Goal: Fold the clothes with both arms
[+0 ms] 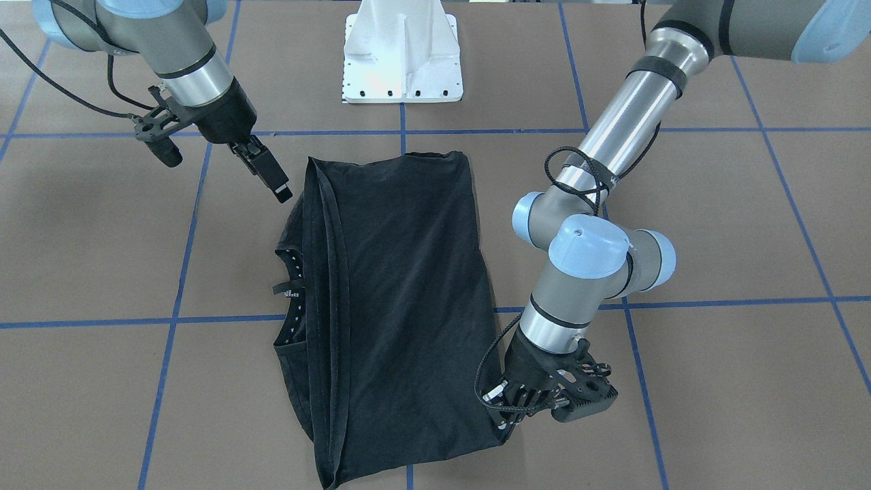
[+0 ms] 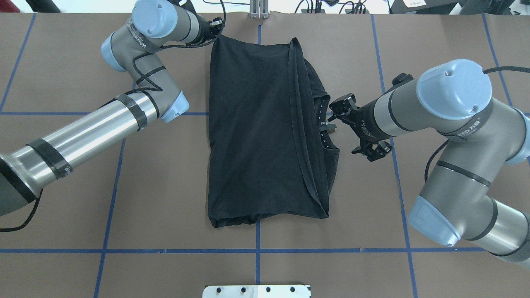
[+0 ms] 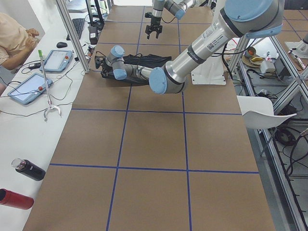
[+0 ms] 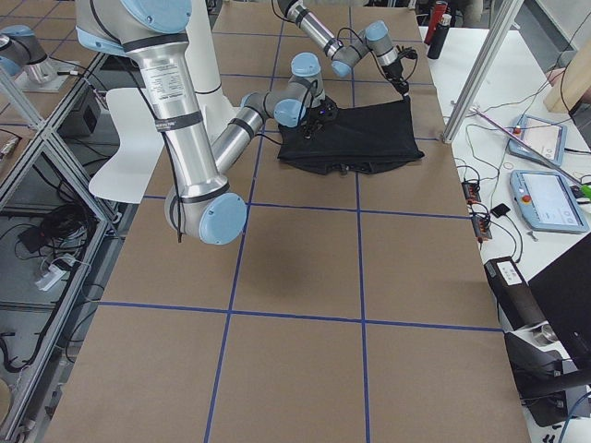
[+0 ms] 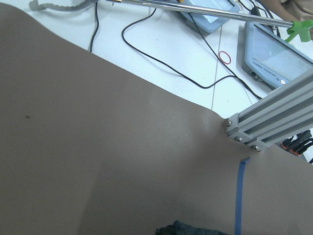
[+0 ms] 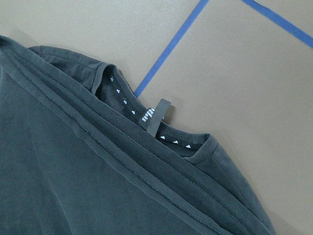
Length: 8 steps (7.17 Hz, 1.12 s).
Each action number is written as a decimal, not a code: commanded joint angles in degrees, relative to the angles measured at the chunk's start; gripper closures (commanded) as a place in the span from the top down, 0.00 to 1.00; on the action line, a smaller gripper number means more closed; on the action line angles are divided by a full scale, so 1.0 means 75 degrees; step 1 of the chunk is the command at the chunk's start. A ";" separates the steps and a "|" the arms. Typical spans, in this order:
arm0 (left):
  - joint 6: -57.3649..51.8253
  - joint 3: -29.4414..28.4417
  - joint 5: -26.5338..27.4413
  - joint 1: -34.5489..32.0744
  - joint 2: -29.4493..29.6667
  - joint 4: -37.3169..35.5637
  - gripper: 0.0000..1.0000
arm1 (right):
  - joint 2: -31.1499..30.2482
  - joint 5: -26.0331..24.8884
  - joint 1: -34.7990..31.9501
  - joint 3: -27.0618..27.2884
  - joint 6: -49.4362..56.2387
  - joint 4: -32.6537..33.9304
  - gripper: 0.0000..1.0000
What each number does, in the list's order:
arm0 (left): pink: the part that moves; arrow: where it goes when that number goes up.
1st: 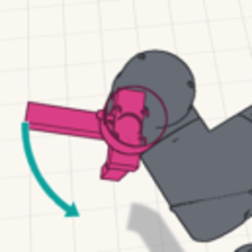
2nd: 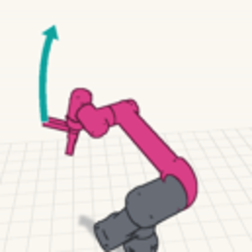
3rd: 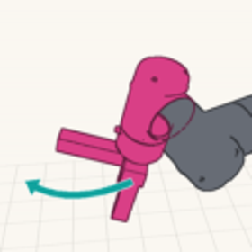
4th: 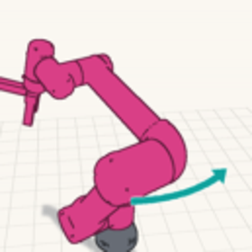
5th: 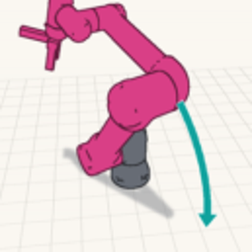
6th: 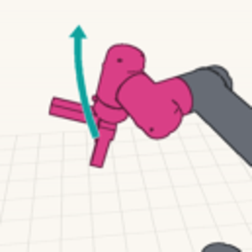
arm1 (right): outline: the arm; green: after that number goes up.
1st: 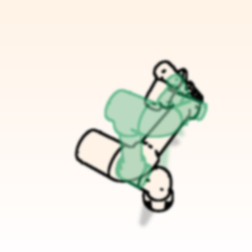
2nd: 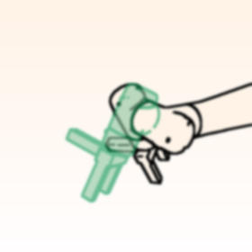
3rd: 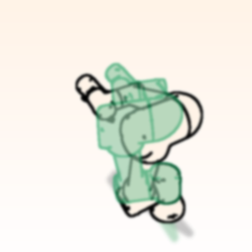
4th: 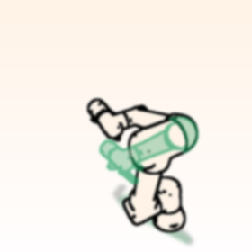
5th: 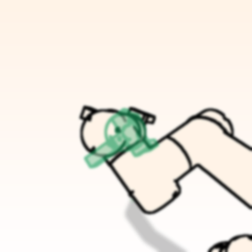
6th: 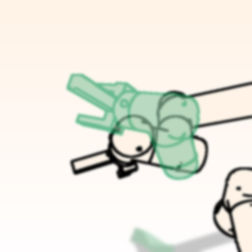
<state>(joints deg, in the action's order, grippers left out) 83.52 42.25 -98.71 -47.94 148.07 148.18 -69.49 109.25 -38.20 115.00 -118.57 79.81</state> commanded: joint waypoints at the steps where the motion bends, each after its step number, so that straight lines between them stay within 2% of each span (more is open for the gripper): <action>1: -0.0398 -0.0337 0.0036 -0.0041 0.0191 0.0247 0.72 | 0.0160 -0.0386 0.0089 -0.0134 0.0012 -0.0059 1.00; 2: -0.0401 -0.0151 -0.0010 -0.0088 0.0110 0.0224 0.77 | 0.0195 -0.0631 0.0309 -0.0168 0.0081 -0.0071 1.00; 4: -0.0425 0.1764 -0.0255 -0.0112 -0.1279 0.0014 0.77 | 0.0103 -0.1555 0.1268 -0.0169 0.0013 -0.0025 1.00; 6: -0.0401 0.1913 -0.0257 -0.0123 -0.1321 -0.0210 0.77 | -0.0295 -0.2854 0.2520 -0.0157 -0.0430 -0.0036 0.98; 8: -0.0378 0.1925 -0.0257 -0.0112 -0.1321 -0.0222 0.77 | -0.0670 -0.3466 0.3203 -0.0192 -0.0866 -0.0071 0.97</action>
<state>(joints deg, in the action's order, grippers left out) 80.62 56.53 -100.62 -48.84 138.24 146.65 -72.92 86.46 -17.56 113.80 -123.28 79.37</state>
